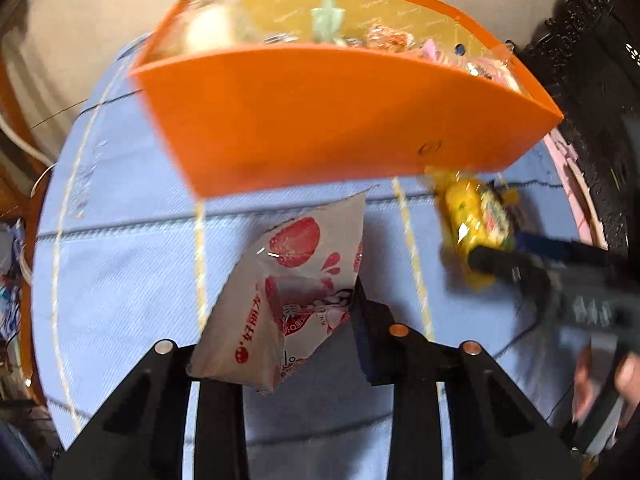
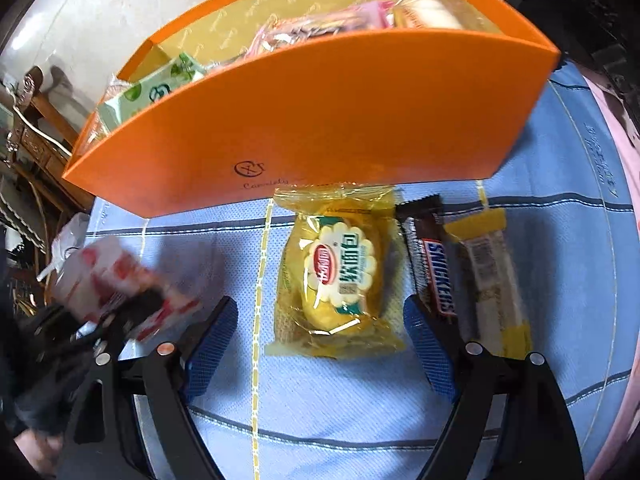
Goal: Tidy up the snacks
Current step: 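Grasp the white-red strawberry pack with the left tool while the right tool grasps the yellow bread bag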
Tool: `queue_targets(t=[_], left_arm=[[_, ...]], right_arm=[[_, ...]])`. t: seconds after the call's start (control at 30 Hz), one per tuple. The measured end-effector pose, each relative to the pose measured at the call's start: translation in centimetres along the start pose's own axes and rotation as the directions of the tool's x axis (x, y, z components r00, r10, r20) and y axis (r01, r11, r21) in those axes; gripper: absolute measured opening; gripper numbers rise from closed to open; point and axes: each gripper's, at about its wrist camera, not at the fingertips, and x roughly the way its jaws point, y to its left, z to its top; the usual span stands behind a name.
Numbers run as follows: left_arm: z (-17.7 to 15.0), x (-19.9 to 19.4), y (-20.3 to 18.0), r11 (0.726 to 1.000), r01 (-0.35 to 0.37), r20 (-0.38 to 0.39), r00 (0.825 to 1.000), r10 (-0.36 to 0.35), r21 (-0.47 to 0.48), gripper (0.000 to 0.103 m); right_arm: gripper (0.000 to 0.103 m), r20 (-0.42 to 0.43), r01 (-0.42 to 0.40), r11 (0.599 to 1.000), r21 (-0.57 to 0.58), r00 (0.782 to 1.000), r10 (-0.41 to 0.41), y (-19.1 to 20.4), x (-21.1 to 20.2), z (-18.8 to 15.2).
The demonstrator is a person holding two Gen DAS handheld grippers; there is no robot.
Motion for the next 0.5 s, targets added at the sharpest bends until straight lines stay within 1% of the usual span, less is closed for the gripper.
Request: queue_targets(t=[0.1,0.17,0.2,0.23,0.27,0.33,0.37,0.4,0.5], left_arm=[[-1.9,-0.6,0.4,1.000,-0.030,-0.007,1.000,0.030,-0.008,0.030],[-3.1,-1.1,1.0,0.999,-0.043,-0.006,0.999,0.043,-0.014,0.030],[-3.5,-1.3,1.3,0.999,-0.044,-0.006,0.999,0.044,-0.016,0.030],[-3.7,-1.5,1.7,0.999,-0.044,-0.006,0.999,0.044,-0.017,0.030],[-3.9,-1.6,1.8,0.999,-0.047,-0.005,0.999,0.047,-0.020,0.030],[-4.1,-1.7,1.9,0.998,-0.052,-0.005,0.999,0.051,-0.025,0.030],[-4.1,-1.8,2.0,0.998,-0.054,-0.005,0.999,0.054,-0.027,0.030],[-4.0,-1.8,2.1,0.998,-0.053,-0.005,0.999,0.053,-0.028,0.030],[-4.0,-1.6,2.1,0.998,-0.056,-0.009,0.998,0.055,-0.027,0.030]], right_arm=[[0.085,-0.013,0.032,0.999,-0.013,0.999,-0.033,0.5,1.2,0.4],[0.085,-0.023,0.052,0.998,-0.044,0.998,-0.053,1.4,2.0,0.8],[0.083,-0.027,0.060,0.997,-0.058,0.998,-0.062,1.8,2.3,0.9],[0.078,-0.028,0.063,0.996,-0.062,0.997,-0.065,2.1,2.5,1.0],[0.070,-0.028,0.064,0.996,-0.069,0.997,-0.066,2.5,2.7,1.2],[0.065,-0.055,0.080,0.994,-0.074,0.995,-0.085,2.7,3.6,1.6],[0.063,-0.045,0.087,0.993,-0.075,0.995,-0.091,2.7,3.7,1.6],[0.064,-0.042,0.101,0.992,-0.078,0.994,-0.105,2.8,3.8,1.7],[0.067,-0.021,0.111,0.990,-0.084,0.993,-0.113,2.9,3.9,2.0]])
